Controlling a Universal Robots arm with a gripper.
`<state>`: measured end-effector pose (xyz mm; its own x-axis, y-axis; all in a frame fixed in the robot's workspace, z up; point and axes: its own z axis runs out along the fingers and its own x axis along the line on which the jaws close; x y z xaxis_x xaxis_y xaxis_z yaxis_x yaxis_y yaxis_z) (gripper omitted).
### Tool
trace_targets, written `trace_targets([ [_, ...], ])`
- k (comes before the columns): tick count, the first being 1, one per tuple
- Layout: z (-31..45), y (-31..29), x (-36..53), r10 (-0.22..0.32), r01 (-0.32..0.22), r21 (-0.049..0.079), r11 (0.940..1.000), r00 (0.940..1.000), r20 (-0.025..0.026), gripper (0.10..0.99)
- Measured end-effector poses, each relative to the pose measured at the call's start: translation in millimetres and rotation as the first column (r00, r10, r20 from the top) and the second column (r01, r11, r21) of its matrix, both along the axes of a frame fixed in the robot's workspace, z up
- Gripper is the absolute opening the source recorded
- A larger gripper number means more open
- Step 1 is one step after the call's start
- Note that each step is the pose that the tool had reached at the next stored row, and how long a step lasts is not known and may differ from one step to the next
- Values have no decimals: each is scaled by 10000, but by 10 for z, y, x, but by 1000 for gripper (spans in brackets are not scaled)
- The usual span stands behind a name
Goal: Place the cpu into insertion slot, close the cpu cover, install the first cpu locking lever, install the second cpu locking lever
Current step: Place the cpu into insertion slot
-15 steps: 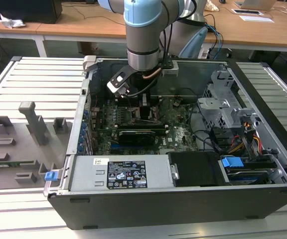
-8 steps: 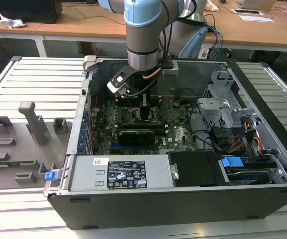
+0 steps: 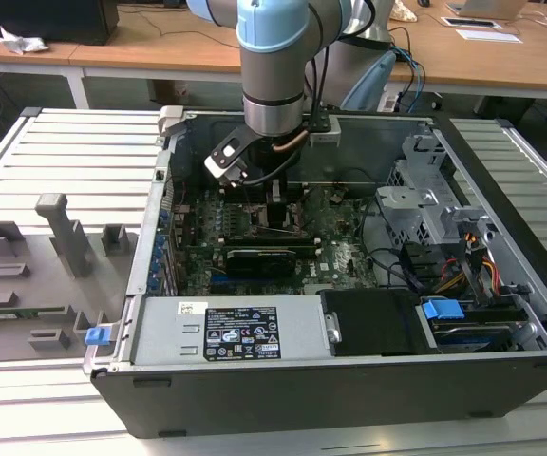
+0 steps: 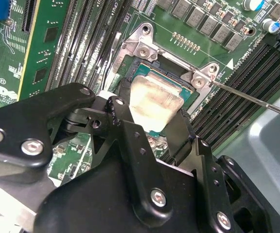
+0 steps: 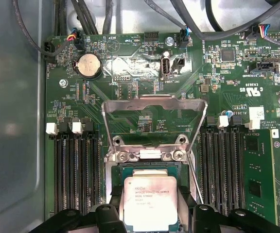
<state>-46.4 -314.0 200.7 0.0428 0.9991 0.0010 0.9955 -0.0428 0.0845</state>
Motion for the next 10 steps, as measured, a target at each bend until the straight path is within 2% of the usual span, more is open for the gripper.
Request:
trace_targets([
  [4, -1, 0, 1, 0, 0, 1, 10000, 10000, 0, 529],
  [5, -1, 0, 1, 1, -1, 1, 10000, 10000, 0, 541],
  [6, -1, 0, 1, 0, 0, 1, 10000, 10000, 0, 604],
  [10, -1, -1, 8, 2, -2, 2, 10000, 10000, 0, 604],
])
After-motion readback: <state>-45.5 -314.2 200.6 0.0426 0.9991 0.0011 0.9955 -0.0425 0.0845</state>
